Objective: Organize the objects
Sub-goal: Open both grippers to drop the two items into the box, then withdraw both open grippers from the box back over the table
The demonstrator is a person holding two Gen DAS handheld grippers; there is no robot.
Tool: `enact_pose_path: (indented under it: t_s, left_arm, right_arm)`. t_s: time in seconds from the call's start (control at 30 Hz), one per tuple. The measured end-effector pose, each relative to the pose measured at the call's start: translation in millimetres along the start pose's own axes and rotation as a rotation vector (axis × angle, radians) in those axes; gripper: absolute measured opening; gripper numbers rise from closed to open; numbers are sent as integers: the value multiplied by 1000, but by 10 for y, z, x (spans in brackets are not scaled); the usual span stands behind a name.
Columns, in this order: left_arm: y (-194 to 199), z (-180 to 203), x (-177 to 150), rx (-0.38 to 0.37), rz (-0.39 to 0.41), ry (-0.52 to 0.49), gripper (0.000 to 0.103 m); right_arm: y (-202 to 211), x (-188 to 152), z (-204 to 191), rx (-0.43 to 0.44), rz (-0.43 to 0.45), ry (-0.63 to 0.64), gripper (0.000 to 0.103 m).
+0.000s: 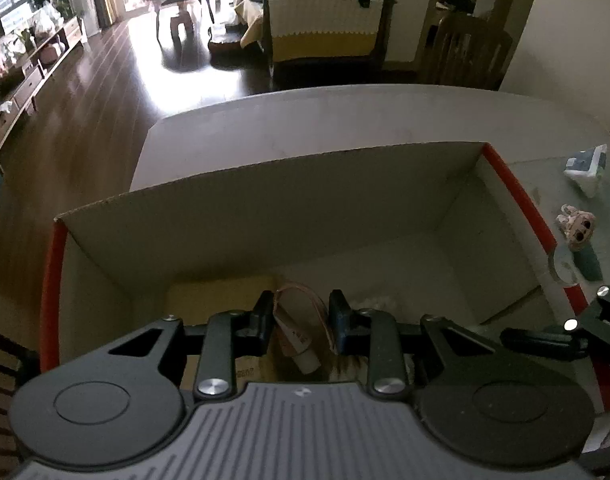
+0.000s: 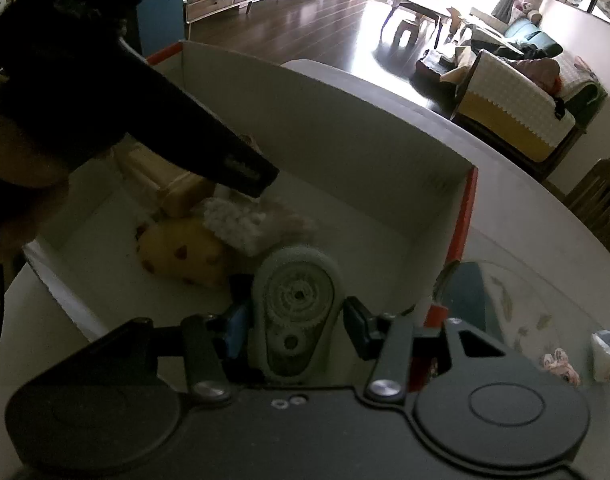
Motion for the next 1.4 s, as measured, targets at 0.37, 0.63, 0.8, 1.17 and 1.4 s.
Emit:
enact_pose_path:
  t_s: [0.37,0.63,0.8,1.17,1.4]
  left_arm:
    - [86,-35,-18,32,10,31,74]
    - [334,-58,-66,38,46,64,74]
    - [547,-97,-121,44,70,85,74]
    - [1126,3,-211,97,163,108,74]
    - [1439,284,-231,114,237,146,83]
  right_arm:
    - [240,-1,55,37,35,-28,62]
    - [497,0,140,75,66,-77,66]
    - [695,-29,167,110,99,-93,70]
    - [1216,-190,280,196,170,-85,77]
    - [1526,-377,513,236,190,-69,80]
Point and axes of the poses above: each gripper's, at about its wrist camera, not at the fingertips, and y roughly against the way its jaws point, z to its right, x to its top, the point moved 8 cm from there along -y, roughly the way its jaws point, and after that the axes turned 11 degrees about -y, right-handed, at the moved point
